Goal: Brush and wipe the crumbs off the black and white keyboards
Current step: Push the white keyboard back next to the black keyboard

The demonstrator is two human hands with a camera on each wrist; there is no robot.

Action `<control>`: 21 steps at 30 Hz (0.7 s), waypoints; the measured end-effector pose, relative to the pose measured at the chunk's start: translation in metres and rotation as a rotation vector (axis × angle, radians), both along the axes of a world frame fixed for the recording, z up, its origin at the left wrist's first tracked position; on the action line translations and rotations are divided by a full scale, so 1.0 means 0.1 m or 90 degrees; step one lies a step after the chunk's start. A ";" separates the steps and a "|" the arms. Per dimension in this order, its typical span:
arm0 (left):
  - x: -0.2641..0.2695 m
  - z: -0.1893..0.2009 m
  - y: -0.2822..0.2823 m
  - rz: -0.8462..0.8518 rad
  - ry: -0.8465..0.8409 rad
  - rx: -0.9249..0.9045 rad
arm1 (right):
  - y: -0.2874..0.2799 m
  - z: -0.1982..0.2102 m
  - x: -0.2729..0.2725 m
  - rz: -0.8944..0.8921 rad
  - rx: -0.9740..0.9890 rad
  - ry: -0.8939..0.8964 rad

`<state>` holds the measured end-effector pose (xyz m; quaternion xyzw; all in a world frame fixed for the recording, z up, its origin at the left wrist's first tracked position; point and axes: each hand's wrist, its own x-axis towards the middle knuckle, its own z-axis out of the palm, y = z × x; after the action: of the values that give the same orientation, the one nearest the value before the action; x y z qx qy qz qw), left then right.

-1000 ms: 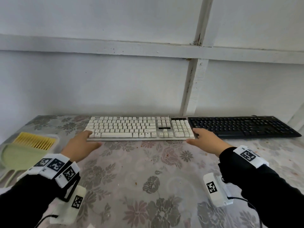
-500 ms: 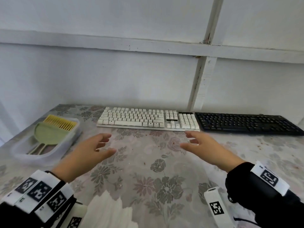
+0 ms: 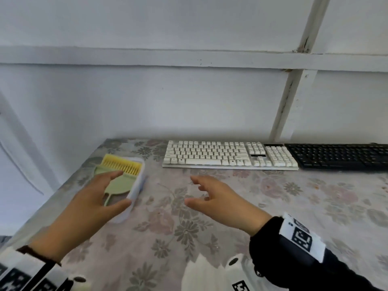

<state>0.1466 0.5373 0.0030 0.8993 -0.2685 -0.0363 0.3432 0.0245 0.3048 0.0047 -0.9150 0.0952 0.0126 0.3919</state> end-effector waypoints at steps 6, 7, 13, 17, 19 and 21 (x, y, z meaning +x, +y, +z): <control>0.68 -0.24 0.57 -0.080 0.058 0.127 | 0.64 -0.10 0.61 0.057 -0.027 0.035; 0.69 -0.20 0.59 -0.108 0.061 0.122 | 0.72 -0.12 0.68 0.068 -0.028 0.037; 0.73 -0.09 0.59 -0.129 0.139 0.035 | 1.00 -0.25 0.98 0.081 -0.021 0.037; 0.88 -0.12 0.57 -0.128 0.170 0.013 | 1.02 -0.29 1.09 0.055 -0.021 0.043; 0.92 -0.09 0.49 -0.155 0.162 0.000 | 1.00 -0.30 1.16 0.040 -0.027 0.043; 1.00 -0.07 0.39 -0.172 0.151 -0.002 | 0.95 -0.29 1.26 0.028 -0.041 0.038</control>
<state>0.2466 0.5763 -0.0042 0.8440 -0.3447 -0.1875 0.3657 0.1501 0.3999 -0.0246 -0.9282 0.0875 0.0456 0.3589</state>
